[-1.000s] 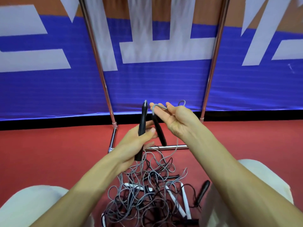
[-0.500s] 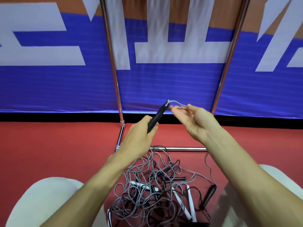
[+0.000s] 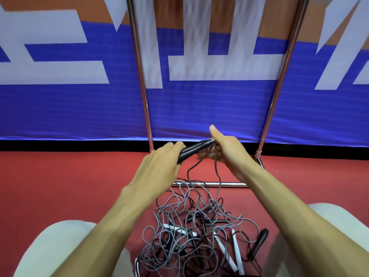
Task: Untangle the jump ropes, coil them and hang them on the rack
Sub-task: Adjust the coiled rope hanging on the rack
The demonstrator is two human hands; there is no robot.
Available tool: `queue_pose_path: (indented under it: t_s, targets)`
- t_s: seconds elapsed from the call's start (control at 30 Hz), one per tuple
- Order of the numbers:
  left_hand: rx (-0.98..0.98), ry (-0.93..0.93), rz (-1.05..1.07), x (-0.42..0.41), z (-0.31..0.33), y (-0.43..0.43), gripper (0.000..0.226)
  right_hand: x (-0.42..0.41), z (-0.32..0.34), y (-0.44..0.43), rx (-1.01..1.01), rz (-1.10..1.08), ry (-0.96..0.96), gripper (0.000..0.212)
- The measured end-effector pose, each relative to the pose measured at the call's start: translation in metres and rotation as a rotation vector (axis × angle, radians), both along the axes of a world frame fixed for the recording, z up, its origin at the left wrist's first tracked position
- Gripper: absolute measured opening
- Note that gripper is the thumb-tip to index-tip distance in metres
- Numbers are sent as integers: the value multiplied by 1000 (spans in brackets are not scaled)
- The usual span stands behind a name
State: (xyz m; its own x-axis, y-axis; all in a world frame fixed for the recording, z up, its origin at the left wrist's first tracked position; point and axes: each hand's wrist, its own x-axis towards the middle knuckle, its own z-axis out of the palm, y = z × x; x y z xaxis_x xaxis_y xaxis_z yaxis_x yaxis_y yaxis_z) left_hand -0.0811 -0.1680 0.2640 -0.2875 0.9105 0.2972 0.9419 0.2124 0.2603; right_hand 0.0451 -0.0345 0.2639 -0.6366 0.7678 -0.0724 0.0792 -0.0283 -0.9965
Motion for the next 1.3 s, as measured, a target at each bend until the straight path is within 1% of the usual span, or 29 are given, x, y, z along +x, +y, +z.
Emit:
queue_pose_path:
  t_s: [0.03, 0.1, 0.17, 0.23, 0.33, 0.43, 0.5, 0.57, 0.7, 0.77, 0.9, 0.93, 1.0, 1.03, 1.07, 1.13, 1.2, 1.3]
  targets:
    - [-7, -9, -1, -1, 0, 0, 13, 2, 2, -1, -36, 37, -30, 53]
    - [-29, -32, -2, -2, -2, 1, 10, 6, 6, -1, -25, 59, -75, 56]
    - [-55, -40, -15, -1, -5, 4, 5, 10, 10, -2, -11, 77, -50, 53]
    - [-93, -86, -28, 1, -8, 6, 8, 13, 12, -2, 5, 131, -9, 48]
    - [-155, -215, -46, 2, -12, 7, 16, 14, 10, -1, 45, 175, -4, 44]
    - [-121, -342, -50, 8, -10, 11, 22, 14, 13, -1, 31, 69, 77, 41]
    - [-58, -423, -41, 13, -7, 14, 21, 15, 15, 1, -19, -33, 177, 42]
    - [-12, -501, -37, 16, -6, 16, 17, 15, 16, 2, -37, -95, 234, 42]
    - [28, -574, -50, 14, -1, 14, 20, 14, 13, 3, -21, -206, 315, 40]
    - [39, -577, -42, 13, 1, 12, 26, 14, 11, 6, 24, -269, 324, 42]
    - [32, -488, 65, 11, 0, 11, 43, 11, 5, 4, 269, -316, 222, 46]
    - [28, -476, 84, 10, 0, 10, 45, 10, 5, 2, 287, -301, 223, 47]
    - [29, -486, 109, 10, 4, 8, 48, 7, 7, -4, 216, -240, 269, 47]
    - [50, -523, 129, 9, 7, 8, 49, 6, 8, -8, 188, -199, 276, 46]
    - [85, -570, 154, 8, 9, 8, 52, 5, 7, -11, 198, -158, 256, 47]
    - [164, -667, 206, 4, 12, 7, 54, 0, 5, -17, 319, -76, 166, 48]
    - [246, -814, 224, 2, 13, 8, 52, -4, 1, -22, 410, 28, 88, 44]
    - [429, -1141, 221, 1, 20, 8, 50, -7, -5, -26, 441, 223, -77, 35]
